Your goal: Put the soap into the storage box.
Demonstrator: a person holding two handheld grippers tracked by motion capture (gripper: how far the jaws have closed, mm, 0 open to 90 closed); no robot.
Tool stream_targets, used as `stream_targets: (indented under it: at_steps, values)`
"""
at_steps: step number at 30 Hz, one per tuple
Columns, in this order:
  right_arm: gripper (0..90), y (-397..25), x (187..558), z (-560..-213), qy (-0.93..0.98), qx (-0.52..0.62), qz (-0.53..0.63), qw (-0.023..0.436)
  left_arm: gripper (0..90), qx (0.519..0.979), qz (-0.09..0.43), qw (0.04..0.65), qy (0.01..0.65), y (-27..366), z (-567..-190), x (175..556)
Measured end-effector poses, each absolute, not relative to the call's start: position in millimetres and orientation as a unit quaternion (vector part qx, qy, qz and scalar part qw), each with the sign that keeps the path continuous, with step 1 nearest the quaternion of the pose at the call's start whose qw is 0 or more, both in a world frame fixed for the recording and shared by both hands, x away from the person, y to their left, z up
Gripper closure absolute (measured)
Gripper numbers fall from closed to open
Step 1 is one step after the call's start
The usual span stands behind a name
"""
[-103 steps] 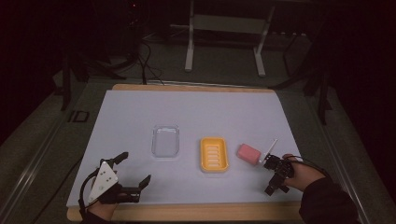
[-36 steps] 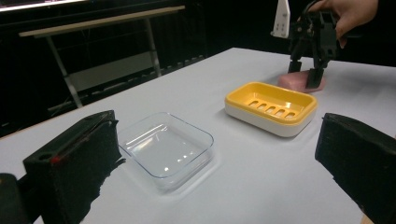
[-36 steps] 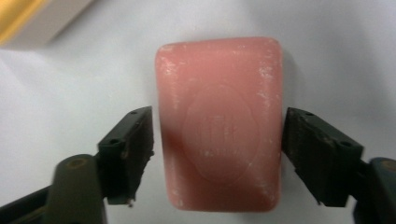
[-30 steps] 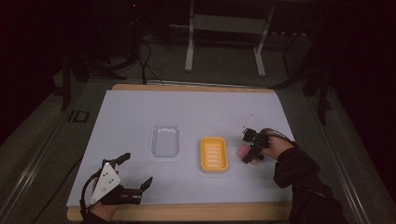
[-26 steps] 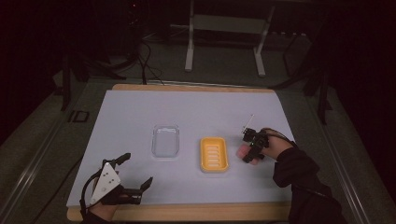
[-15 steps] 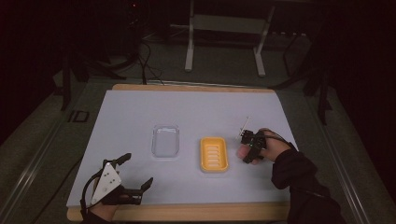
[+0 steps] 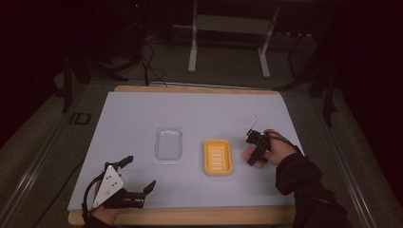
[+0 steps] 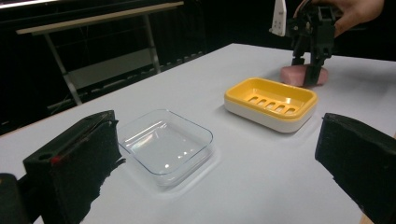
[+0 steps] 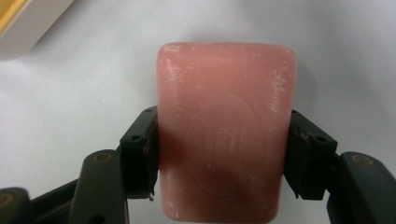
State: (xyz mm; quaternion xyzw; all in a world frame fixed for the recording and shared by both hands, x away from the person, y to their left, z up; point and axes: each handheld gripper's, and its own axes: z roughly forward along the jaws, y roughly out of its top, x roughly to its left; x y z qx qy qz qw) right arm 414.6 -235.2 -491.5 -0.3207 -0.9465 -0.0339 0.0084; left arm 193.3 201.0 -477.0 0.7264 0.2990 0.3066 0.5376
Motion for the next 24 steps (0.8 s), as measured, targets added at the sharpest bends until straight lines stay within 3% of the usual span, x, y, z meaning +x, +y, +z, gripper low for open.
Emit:
stream_targets:
  at_steps: [10, 24]
  values:
    - [37.6, -240, 405, -473, -0.916, -0.396, -0.056, 0.010, 0.5, 0.728, 0.307, 0.536, 0.298, 200, -477, 193]
    - [37.6, -227, 376, -445, -0.877, -0.475, -0.068, -0.037, 0.6, 0.728, 0.310, 0.534, 0.299, 201, -477, 193]
